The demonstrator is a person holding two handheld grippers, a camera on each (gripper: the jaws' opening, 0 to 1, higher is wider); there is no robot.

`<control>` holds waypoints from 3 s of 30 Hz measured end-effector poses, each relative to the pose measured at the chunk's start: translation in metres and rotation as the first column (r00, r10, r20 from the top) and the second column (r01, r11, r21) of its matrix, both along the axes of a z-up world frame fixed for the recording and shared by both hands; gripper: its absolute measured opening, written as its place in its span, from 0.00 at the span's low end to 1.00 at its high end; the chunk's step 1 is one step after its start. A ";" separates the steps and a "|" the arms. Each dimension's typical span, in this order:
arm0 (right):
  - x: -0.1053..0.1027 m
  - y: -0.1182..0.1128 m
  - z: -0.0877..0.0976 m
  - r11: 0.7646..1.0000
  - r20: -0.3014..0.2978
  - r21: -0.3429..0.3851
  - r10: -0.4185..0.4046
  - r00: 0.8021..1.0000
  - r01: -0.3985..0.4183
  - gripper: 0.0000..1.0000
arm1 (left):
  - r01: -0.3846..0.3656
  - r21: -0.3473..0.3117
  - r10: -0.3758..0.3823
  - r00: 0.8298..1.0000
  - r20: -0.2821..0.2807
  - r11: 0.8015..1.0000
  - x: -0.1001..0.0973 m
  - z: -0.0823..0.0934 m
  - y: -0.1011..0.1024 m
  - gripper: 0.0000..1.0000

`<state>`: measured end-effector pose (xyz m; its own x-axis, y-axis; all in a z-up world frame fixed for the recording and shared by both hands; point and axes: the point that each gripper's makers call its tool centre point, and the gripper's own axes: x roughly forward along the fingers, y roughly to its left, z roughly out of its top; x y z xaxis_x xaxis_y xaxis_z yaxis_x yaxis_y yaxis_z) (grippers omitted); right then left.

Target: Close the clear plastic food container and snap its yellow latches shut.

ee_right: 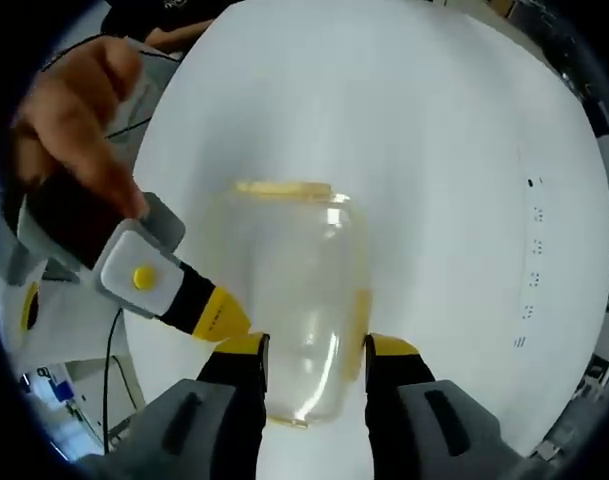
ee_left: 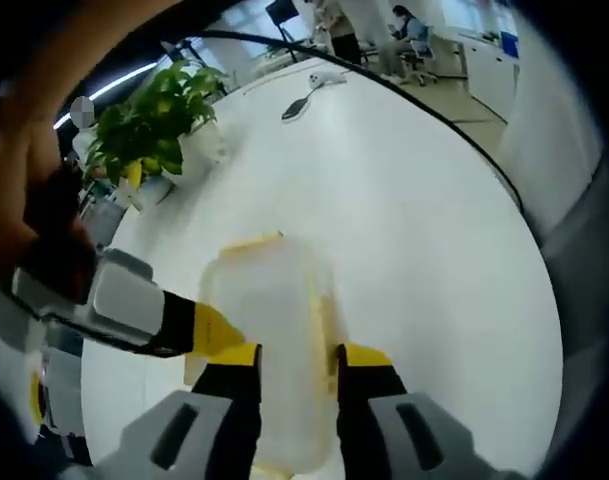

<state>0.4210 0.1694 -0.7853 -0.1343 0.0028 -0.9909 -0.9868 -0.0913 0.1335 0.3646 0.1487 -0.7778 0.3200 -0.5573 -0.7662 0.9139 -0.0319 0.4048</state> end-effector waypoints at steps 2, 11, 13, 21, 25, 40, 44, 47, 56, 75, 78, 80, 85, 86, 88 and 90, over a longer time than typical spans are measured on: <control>0.000 -0.001 0.000 1.000 -0.003 -0.006 -0.003 1.000 0.003 0.35 | 0.001 0.001 -0.001 1.000 0.009 1.000 0.000 -0.001 0.000 0.22; 0.001 -0.004 0.001 0.999 -0.014 0.031 -0.037 0.999 0.038 0.35 | -0.014 0.022 0.013 0.999 0.050 1.000 0.000 -0.001 -0.002 0.22; 0.002 -0.008 0.000 0.999 0.004 0.008 -0.044 0.999 0.044 0.35 | 0.005 0.037 -0.009 0.995 0.095 0.999 0.004 -0.008 -0.006 0.20; -0.001 -0.012 -0.003 0.995 -0.039 0.037 -0.094 0.995 0.095 0.36 | -0.011 0.030 0.007 0.994 0.109 0.999 0.002 -0.002 -0.001 0.22; 0.000 -0.013 -0.004 0.989 -0.084 0.058 -0.131 0.988 0.136 0.36 | -0.011 0.035 0.007 0.993 0.116 0.999 0.002 -0.003 -0.001 0.22; 0.002 -0.004 -0.003 0.994 -0.084 0.067 -0.080 0.993 0.086 0.31 | 0.003 0.027 -0.006 0.992 0.128 1.000 0.004 -0.005 -0.002 0.25; 0.002 -0.004 -0.002 0.993 -0.089 0.073 -0.082 0.993 0.089 0.30 | 0.013 0.046 -0.020 0.989 0.147 0.999 0.006 -0.007 -0.003 0.26; -0.003 -0.004 -0.002 0.997 -0.083 0.045 -0.054 0.995 0.058 0.30 | 0.021 0.040 -0.026 0.990 0.137 0.999 0.004 -0.006 -0.003 0.27; -0.009 -0.005 -0.003 0.999 -0.093 0.044 -0.023 0.995 0.027 0.27 | 0.034 0.041 -0.040 0.986 0.163 0.999 -0.002 -0.007 -0.004 0.26; -0.001 -0.005 0.007 0.964 0.013 0.173 -0.207 0.978 0.202 0.34 | -0.067 -0.046 0.072 0.992 0.108 0.997 -0.003 -0.003 -0.008 0.27; 0.009 -0.004 0.007 0.942 0.051 0.242 -0.251 0.967 0.232 0.34 | -0.054 -0.042 0.059 0.990 0.129 0.998 -0.005 -0.005 -0.008 0.28; 0.009 -0.004 0.008 0.929 0.073 0.272 -0.281 0.957 0.252 0.34 | -0.041 -0.032 0.045 0.988 0.145 0.999 -0.006 -0.006 -0.007 0.30; 0.003 -0.014 0.013 0.882 0.119 0.366 -0.359 0.926 0.295 0.33 | -0.002 0.016 -0.001 0.987 0.160 1.000 -0.016 -0.011 -0.005 0.42; 0.004 -0.014 0.013 0.869 0.129 0.386 -0.384 0.914 0.311 0.33 | -0.006 0.002 0.006 0.987 0.159 1.000 -0.016 -0.011 -0.004 0.43; 0.004 -0.015 0.014 0.856 0.146 0.417 -0.394 0.907 0.305 0.33 | -0.032 -0.040 0.037 0.989 0.143 0.999 -0.015 -0.009 -0.007 0.44; 0.000 -0.018 0.015 0.823 0.145 0.455 -0.446 0.883 0.341 0.32 | -0.078 -0.089 0.087 0.991 0.102 0.993 -0.016 -0.008 -0.009 0.44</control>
<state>0.4210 0.1512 -0.7703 0.2011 0.4114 -0.8890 -0.9459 0.3175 -0.0670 0.3484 0.1401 -0.7858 0.4440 -0.5871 -0.6769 0.8641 0.0805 0.4969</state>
